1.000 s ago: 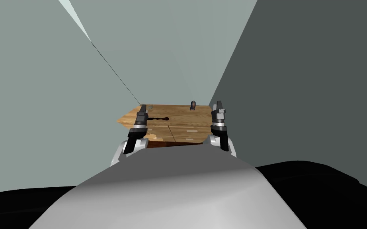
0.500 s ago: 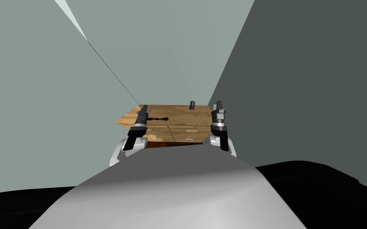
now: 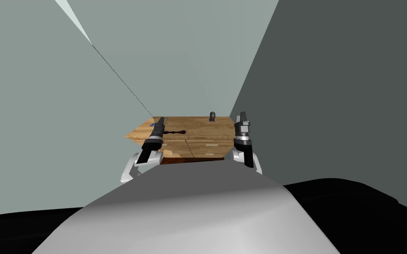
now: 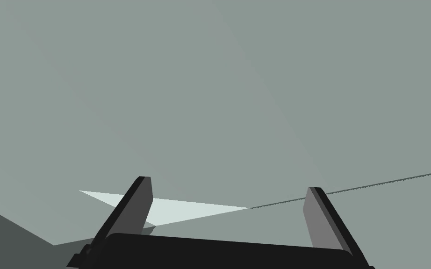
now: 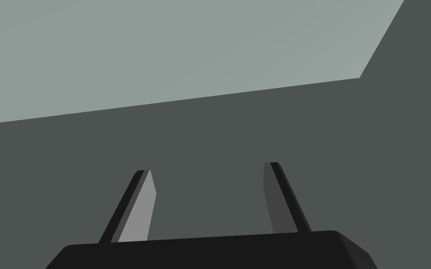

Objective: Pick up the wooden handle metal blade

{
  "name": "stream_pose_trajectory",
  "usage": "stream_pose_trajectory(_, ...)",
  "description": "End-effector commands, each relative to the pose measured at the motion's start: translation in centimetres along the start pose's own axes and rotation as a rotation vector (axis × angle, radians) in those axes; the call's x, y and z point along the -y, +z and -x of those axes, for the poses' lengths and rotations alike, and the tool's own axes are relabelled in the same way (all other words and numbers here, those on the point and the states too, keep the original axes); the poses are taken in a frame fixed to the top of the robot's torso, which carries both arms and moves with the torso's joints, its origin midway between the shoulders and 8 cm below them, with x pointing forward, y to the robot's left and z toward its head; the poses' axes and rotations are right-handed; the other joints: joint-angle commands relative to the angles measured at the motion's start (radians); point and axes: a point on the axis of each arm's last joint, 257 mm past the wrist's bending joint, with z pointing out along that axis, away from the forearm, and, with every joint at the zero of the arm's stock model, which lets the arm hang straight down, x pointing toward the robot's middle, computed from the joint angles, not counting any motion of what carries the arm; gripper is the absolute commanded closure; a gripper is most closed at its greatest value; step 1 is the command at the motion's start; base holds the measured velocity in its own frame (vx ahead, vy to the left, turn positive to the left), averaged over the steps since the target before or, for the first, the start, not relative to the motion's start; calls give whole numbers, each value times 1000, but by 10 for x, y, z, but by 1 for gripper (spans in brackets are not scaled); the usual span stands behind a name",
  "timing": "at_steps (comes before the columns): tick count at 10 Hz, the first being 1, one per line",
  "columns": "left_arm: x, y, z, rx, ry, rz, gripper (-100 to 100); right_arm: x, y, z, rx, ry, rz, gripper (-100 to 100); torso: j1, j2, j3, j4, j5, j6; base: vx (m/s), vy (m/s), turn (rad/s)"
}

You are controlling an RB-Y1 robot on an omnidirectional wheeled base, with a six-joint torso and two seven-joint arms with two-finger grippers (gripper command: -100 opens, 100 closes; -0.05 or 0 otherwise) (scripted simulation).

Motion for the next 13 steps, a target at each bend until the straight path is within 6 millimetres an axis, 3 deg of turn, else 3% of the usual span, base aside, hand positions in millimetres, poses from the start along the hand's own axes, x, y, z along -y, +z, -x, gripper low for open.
stream_pose_trajectory(1, -8, 5, 2, -7, 15, 32, -100, 0, 0, 0, 0, 0, 0, 0, 0, 0, 0, 0, 0, 0, -2, 2, -65)
stream_pose_trajectory(13, -75, 11, 4, -49, 41, 304, -100, 0, 0, 0, 0, 0, 0, 0, 1, 0, 0, 0, 0, 0, -1, 6, -46)
